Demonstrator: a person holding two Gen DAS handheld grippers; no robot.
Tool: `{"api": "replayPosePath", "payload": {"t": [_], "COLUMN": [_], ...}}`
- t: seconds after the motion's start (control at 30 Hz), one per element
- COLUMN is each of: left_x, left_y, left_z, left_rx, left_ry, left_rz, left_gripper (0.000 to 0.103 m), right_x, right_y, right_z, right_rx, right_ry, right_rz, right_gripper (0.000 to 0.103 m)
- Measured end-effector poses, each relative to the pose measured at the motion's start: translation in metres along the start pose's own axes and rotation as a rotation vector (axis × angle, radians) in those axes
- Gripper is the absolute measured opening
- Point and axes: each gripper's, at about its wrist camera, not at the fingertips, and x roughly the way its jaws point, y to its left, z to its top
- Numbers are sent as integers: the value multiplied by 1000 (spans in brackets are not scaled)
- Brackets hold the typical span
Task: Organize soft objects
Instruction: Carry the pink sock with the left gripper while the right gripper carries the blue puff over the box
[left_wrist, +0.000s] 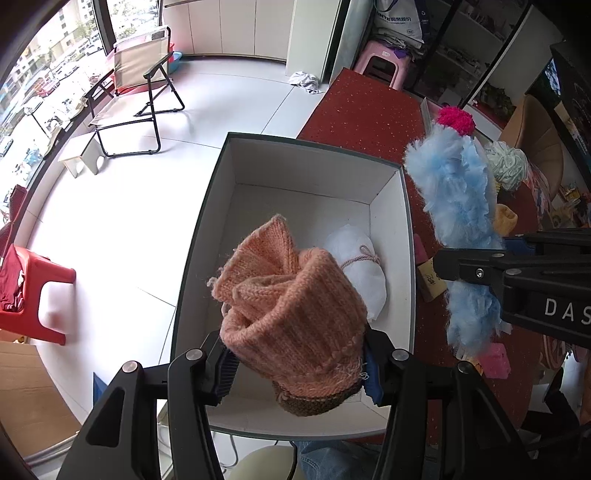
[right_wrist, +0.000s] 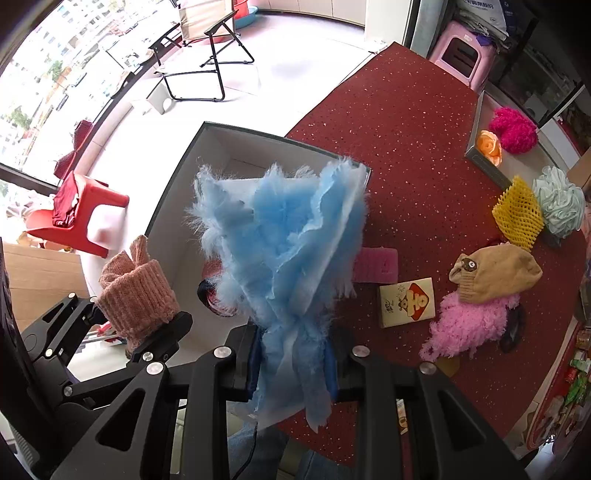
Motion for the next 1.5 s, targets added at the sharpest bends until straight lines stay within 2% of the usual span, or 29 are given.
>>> {"api": "replayPosePath", "payload": {"t": [0.47, 0.87, 1.5], "left_x": [19, 32, 45], "left_y": [10, 16, 18], "left_z": [20, 19, 20], "left_rx": [-44, -56, -75], "left_ry": [23, 58, 83], "left_rz": [15, 16, 20], "left_gripper": [56, 56, 56], "right_x": [17, 36, 55], "right_y": [5, 18, 23], "right_z": [23, 45, 57], "right_rx": [-6, -36, -48], "right_ry": [26, 47, 70], "right_rz": [8, 3, 7], "right_gripper": [30, 30, 30]}}
